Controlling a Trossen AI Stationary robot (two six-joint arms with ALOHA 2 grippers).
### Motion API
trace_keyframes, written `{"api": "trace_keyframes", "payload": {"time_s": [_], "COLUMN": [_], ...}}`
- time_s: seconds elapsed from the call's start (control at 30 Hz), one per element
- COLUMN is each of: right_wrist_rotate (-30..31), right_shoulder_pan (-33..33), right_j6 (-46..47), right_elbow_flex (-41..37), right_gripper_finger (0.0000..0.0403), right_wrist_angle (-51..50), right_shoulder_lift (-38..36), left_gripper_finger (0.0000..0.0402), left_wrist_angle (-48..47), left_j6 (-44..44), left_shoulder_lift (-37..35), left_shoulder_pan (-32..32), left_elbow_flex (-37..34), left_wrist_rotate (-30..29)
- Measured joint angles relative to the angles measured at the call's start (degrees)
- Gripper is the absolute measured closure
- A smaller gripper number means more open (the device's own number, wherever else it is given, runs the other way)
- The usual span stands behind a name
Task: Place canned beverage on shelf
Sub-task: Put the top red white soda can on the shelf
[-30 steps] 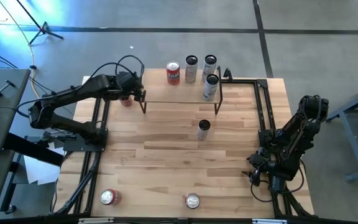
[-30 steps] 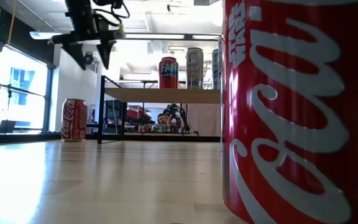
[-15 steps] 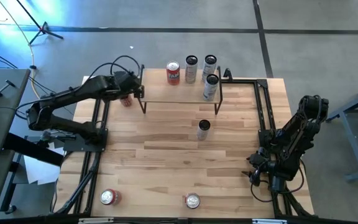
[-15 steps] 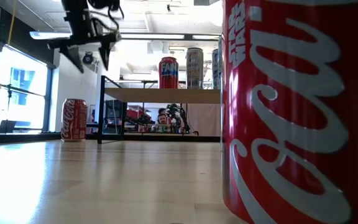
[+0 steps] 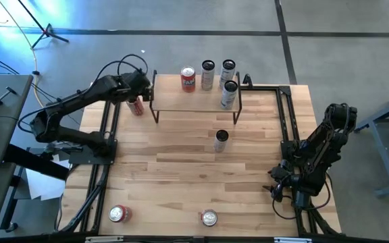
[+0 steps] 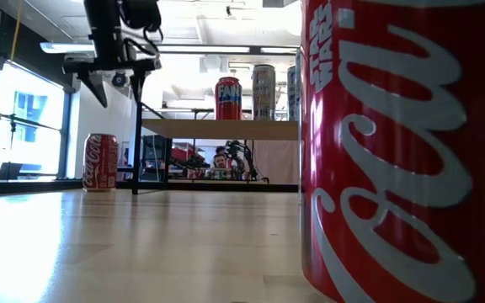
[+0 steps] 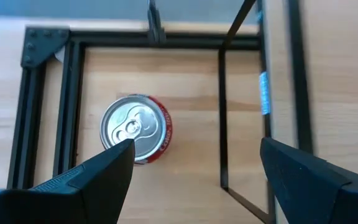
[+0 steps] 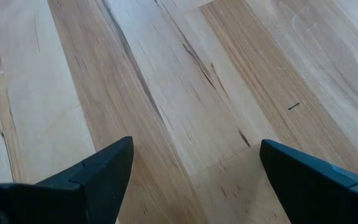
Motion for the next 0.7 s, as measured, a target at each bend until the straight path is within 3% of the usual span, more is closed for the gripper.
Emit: {"api": "trace_keyframes", "payload": {"time_s": [0.37,0.7], "right_wrist_rotate": [0.00,0.00], "right_shoulder_pan": [0.00,0.00], "right_j6": [0.00,-0.02], "right_elbow_flex": [0.01,0.00], "right_gripper_finger": [0.0064,0.0064], "right_wrist_angle": [0.00,0.00], "right_shoulder_lift": [0.00,0.00], "left_gripper_finger": [0.0073,0.0073], "left_wrist_angle": [-2.10,-4.23], "left_j6": [7.48,9.15], "left_shoulder_lift": [3.85,7.74], "left_shoulder_pan": [11.45,15.24], "left_elbow_flex": [0.00,0.00], "left_wrist_rotate": [12.96,14.45]}}
